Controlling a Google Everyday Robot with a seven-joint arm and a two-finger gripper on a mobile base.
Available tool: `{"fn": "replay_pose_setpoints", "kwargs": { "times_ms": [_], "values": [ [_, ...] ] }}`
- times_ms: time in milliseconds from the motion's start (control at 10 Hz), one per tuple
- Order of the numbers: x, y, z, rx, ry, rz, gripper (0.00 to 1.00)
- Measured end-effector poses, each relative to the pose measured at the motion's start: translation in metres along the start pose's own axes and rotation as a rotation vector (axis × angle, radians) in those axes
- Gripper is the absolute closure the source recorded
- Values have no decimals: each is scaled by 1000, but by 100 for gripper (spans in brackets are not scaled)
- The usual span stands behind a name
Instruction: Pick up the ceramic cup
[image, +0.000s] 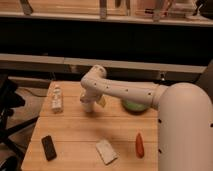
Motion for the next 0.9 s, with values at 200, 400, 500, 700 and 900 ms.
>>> {"fn": "replay_pose_setpoints", "kwargs": {
  "times_ms": [200,400,500,700,900],
  "values": [
    [0,2,3,-3,-2,-4,20],
    [1,2,4,-3,-4,-7,20],
    [1,3,4,-3,-6,-10,20],
    [1,5,6,-5,-9,-15,20],
    [1,7,7,-6,-14,-18,20]
  ]
}}
